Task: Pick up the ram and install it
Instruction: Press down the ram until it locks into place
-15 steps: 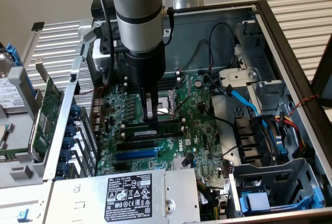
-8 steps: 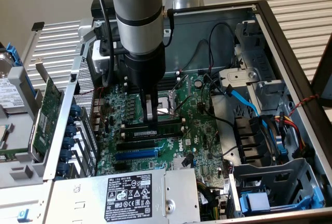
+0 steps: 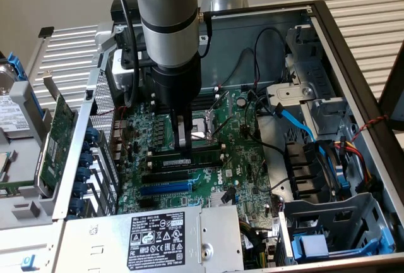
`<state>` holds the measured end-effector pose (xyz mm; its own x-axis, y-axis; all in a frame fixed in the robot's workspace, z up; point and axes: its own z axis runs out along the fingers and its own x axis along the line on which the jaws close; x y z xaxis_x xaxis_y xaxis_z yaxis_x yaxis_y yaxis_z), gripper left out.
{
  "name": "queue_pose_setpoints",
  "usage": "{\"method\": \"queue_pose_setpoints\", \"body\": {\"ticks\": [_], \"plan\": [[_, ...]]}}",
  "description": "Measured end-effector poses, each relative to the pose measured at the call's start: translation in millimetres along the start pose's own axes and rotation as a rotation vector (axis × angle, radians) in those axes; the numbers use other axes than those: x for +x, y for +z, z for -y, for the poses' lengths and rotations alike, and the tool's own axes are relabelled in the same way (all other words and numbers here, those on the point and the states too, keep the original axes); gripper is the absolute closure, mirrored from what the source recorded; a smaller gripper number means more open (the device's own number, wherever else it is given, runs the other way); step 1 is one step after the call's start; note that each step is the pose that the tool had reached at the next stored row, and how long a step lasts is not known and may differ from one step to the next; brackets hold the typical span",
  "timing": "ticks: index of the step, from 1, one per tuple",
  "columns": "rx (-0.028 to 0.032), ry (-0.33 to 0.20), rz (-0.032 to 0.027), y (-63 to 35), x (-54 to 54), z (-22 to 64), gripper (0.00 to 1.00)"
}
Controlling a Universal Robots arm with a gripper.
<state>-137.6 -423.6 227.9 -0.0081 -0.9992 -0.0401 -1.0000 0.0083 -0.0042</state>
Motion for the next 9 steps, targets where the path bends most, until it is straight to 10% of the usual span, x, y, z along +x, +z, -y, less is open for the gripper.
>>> {"method": "queue_pose_setpoints", "body": {"ticks": [9], "plan": [[0.0000, 0.000, -0.0007, 0.0, 0.1, 0.0, 0.89]]}}
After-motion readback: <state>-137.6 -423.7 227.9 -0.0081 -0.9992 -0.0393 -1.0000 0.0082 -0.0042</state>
